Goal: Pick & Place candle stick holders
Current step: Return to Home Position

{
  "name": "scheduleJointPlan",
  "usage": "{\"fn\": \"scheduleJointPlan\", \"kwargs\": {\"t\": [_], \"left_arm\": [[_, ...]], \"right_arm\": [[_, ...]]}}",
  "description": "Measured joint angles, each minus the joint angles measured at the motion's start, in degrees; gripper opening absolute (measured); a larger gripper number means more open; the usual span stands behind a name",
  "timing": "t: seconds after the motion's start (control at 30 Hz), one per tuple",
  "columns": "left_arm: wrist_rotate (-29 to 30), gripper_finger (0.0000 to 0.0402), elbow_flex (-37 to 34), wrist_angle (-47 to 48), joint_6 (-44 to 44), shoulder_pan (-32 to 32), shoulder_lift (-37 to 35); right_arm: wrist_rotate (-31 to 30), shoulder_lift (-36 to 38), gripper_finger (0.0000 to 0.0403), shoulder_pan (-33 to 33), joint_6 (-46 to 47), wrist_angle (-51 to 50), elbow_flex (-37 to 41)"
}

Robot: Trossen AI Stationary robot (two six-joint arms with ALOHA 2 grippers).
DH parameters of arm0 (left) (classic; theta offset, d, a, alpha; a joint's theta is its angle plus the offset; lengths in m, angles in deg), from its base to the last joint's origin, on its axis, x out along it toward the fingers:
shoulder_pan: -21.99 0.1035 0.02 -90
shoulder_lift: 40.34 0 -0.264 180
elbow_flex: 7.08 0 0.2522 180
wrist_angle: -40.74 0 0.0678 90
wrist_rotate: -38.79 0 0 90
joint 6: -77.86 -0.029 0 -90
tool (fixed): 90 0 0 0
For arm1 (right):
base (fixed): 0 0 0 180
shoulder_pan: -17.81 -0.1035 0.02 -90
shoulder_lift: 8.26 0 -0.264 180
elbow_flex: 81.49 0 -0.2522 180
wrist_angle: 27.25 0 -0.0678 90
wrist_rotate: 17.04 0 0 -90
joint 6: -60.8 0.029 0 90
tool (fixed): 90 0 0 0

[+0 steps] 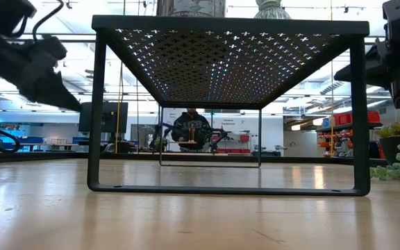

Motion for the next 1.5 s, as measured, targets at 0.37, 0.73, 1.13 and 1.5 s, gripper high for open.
{"fn": "scheduleJointPlan", "kwargs": {"t": [0.37, 0.73, 1.13, 1.5], "left_arm": [[-6.7, 0.0073, -7.2, -19.9, -10.9, 0.1, 0.0], [-5.1, 0.0073, -9.6, -25.5, -15.2, 3.4, 0.0], [-8.9, 0.0074, -9.6, -27.6, -10.7, 3.8, 0.0], [-9.3, 0.0073, -9.6, -27.5, -10.4, 3.8, 0.0]], "right_arm": [[-9.7, 0.0, 0.0006, 1.7, -14.7, 6.0, 0.0], [-5.6, 0.0, 0.0006, 7.0, -16.1, -13.7, 0.0], [-4.2, -0.5, 0.0006, 8.6, -13.5, -8.8, 7.2], [25.4, -0.5, 0.0006, 8.6, -13.3, -3.1, 7.6]]}}
